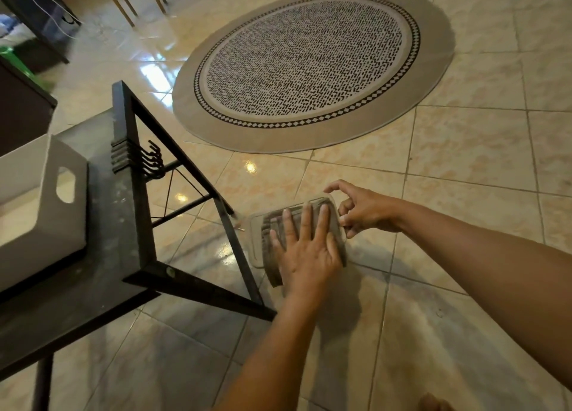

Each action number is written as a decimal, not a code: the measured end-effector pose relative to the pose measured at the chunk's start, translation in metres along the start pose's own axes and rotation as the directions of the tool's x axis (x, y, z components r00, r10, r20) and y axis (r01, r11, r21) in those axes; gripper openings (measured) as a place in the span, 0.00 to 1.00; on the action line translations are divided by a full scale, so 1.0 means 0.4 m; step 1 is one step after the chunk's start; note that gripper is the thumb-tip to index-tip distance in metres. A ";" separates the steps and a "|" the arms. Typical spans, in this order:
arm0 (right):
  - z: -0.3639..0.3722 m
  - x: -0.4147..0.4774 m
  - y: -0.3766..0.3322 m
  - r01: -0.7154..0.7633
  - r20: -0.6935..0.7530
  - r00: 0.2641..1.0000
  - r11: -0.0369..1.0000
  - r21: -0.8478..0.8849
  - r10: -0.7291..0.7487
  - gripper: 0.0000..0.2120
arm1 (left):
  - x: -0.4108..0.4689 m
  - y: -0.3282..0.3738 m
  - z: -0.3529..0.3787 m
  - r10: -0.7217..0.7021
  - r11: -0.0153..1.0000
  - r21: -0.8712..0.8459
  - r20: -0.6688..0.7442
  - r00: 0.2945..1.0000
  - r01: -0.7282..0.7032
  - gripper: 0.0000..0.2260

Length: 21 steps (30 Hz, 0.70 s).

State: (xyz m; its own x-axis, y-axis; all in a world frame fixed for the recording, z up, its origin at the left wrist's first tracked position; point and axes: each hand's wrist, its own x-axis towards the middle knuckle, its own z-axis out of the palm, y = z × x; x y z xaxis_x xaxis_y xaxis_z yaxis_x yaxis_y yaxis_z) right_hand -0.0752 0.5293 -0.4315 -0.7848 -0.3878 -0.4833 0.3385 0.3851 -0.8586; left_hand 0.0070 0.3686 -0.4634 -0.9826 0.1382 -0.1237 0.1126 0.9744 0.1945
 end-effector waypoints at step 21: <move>0.002 -0.001 -0.003 -0.011 -0.016 1.000 1.000 0.010 0.011 0.30 | 0.010 -0.077 -0.027 -0.036 0.999 0.034 0.037 0.999 0.035 0.25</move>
State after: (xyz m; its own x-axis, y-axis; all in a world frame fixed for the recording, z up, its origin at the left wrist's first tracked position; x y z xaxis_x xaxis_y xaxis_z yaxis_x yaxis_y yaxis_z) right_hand -0.0747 0.5282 -0.4302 -0.7894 -0.3702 -0.4897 0.3518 0.3809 -0.8551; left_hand -0.0021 0.3372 -0.4596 -0.9800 0.1095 -0.1663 0.0834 0.9841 0.1566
